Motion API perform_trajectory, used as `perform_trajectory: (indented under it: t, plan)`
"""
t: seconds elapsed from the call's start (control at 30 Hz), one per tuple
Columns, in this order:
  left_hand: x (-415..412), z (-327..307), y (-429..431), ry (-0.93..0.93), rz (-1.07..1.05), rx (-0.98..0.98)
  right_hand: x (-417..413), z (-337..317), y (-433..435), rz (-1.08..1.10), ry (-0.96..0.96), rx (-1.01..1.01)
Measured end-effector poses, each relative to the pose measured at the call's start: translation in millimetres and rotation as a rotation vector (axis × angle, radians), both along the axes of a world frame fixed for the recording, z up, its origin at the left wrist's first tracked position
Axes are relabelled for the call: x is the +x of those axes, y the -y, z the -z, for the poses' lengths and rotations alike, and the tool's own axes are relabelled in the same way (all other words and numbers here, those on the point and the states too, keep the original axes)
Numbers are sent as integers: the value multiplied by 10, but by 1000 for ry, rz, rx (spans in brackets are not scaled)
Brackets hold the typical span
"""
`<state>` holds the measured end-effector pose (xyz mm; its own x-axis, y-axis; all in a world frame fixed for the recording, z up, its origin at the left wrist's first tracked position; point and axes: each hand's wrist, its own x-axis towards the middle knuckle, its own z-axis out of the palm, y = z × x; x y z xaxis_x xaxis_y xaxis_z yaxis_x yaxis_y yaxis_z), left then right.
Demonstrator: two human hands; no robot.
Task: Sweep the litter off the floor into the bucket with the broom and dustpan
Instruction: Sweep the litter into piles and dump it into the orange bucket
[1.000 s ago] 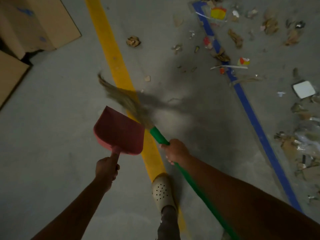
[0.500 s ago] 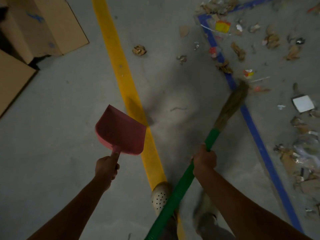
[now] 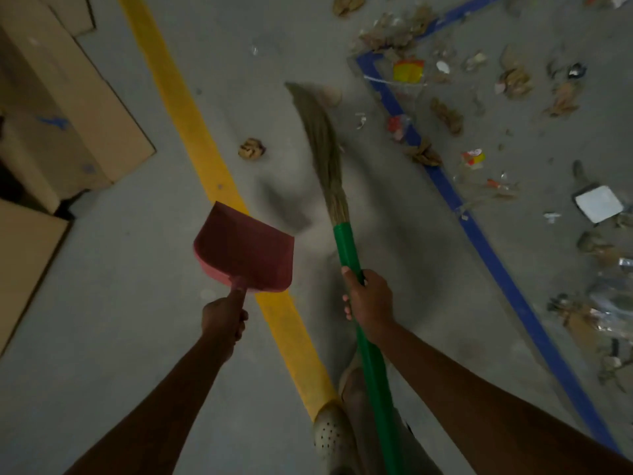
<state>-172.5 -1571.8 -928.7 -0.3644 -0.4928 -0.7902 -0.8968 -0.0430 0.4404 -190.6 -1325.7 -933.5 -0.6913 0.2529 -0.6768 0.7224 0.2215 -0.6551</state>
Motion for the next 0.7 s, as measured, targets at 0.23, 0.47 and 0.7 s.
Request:
perform_trajectory:
  t: [0.23, 0.47, 0.7]
  plan:
    - [-887, 48, 89, -38, -29, -30, -873, -106, -74, -46, 17, 23]
    - [-1235, 329, 591, 21, -69, -38, -1315, 116, 562, -141, 34, 36]
    - [-1607, 489, 1413, 75, 4, -54, -1640, 618, 1739, -417, 153, 101]
